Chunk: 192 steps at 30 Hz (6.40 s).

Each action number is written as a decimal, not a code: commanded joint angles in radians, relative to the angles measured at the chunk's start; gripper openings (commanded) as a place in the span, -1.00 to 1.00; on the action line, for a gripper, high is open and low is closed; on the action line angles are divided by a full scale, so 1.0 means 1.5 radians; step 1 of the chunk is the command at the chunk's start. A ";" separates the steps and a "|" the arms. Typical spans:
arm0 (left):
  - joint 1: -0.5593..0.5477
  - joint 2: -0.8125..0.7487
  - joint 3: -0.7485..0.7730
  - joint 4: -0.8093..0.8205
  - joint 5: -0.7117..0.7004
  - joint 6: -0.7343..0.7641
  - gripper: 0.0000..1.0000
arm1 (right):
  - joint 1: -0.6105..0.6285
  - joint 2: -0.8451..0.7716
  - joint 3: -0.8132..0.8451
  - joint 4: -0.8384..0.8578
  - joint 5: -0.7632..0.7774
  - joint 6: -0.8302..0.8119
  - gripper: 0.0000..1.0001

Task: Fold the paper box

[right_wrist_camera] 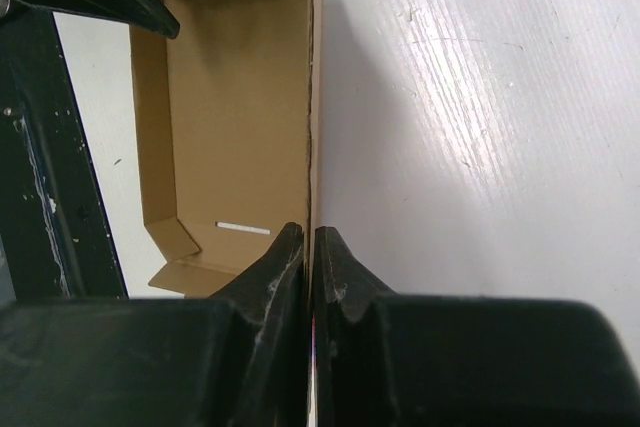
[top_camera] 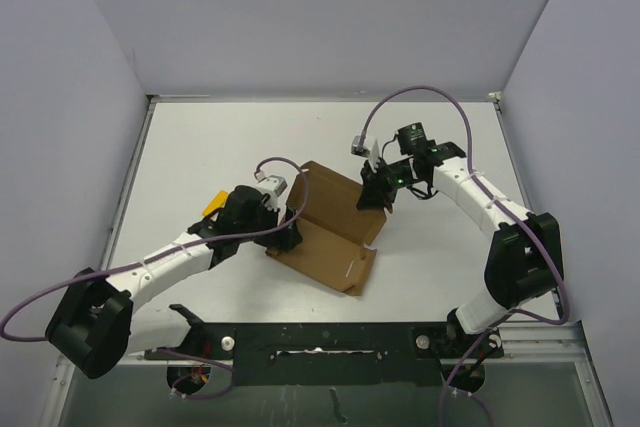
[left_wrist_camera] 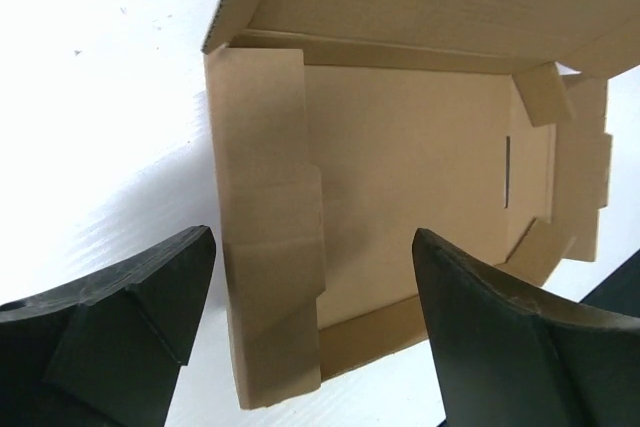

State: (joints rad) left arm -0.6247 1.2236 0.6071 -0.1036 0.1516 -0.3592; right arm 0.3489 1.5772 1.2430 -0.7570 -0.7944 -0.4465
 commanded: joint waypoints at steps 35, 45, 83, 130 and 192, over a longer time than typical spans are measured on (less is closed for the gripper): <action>0.092 0.062 0.033 -0.030 0.047 -0.009 -0.40 | 0.015 -0.035 -0.006 0.023 -0.001 -0.019 -1.00; 0.046 0.081 0.057 -0.085 -0.051 0.024 -0.83 | 0.022 -0.033 -0.007 0.027 0.015 -0.018 -1.00; -0.103 0.199 0.167 -0.182 -0.284 -0.034 -1.00 | 0.014 -0.122 -0.020 0.048 0.075 -0.014 -1.00; -0.089 0.235 0.215 -0.195 -0.231 -0.043 -0.65 | 0.057 -0.070 -0.023 0.034 0.105 -0.048 -1.00; 0.202 -0.049 0.163 0.342 0.506 -0.031 0.79 | 0.012 0.011 0.250 -0.341 -0.049 -0.399 -1.00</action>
State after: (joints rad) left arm -0.3256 1.1160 0.8093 0.1490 0.7567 -0.3790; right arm 0.3508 1.5429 1.5101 -1.1103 -0.8783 -0.9257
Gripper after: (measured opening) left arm 0.921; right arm 0.041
